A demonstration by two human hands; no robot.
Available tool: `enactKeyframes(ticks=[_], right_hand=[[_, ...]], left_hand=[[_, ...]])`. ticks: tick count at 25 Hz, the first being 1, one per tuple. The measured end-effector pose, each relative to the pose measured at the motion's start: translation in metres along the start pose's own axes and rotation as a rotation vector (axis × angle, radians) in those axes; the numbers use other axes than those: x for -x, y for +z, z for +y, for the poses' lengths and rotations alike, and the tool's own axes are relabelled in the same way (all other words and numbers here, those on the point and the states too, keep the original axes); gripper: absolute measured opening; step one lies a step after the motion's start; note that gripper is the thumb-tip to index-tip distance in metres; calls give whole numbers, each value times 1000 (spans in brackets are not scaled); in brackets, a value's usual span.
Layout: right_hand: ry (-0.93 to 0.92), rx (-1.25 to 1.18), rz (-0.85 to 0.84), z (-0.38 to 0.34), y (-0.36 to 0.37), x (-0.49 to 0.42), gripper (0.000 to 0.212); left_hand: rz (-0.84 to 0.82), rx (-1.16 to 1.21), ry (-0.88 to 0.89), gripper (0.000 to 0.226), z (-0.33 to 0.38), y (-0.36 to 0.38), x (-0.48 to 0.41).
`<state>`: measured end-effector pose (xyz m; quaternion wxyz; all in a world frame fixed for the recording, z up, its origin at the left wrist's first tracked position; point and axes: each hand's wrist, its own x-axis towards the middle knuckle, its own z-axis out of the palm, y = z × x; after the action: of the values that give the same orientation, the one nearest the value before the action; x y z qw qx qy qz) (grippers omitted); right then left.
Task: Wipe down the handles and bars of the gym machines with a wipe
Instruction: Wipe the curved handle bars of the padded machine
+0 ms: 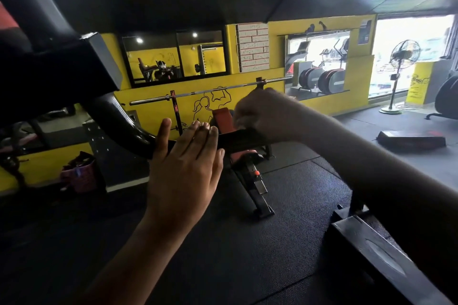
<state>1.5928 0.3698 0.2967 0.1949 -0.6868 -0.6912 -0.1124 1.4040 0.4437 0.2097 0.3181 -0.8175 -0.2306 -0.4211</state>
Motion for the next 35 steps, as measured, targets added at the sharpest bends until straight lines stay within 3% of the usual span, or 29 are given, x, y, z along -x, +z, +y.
enactKeyframes(ticks=[5,9,11,13,16,19,22,25,27,29,32,35], right_hand=[[45,76,-127,3,-9,-6,11],[20,131,-155,6,-8,-12,30],[110,256,-214,14,-9,-15,19],[92,245,-212,16,-9,-16,21],[15,165,-46,11,-6,-2,16],[268,33,281,14,17,22,10],[158,103,551,-5,51,45,20],[245,-43,853,-10,77,57,20],[225,-137,960,-18,100,62,18],[237,-365,1067,-31,123,62,14],[451,-1371,1215,-61,136,50,24],[508,-2100,1126,-73,133,37,23]], left_hand=[[-4,29,-13,40,4,1,-3],[-13,35,-20,42,7,2,-6],[-14,39,-13,42,8,3,-6],[-3,41,-7,42,8,3,-6],[-8,43,-3,41,8,4,-8],[-27,38,-11,42,10,4,-8],[-40,31,-6,42,11,6,-9],[-27,53,-9,43,11,6,-9],[-44,64,-16,45,13,5,-9],[-47,76,-16,46,14,6,-9],[-20,68,-8,43,14,7,-10],[-18,56,1,43,14,7,-10]])
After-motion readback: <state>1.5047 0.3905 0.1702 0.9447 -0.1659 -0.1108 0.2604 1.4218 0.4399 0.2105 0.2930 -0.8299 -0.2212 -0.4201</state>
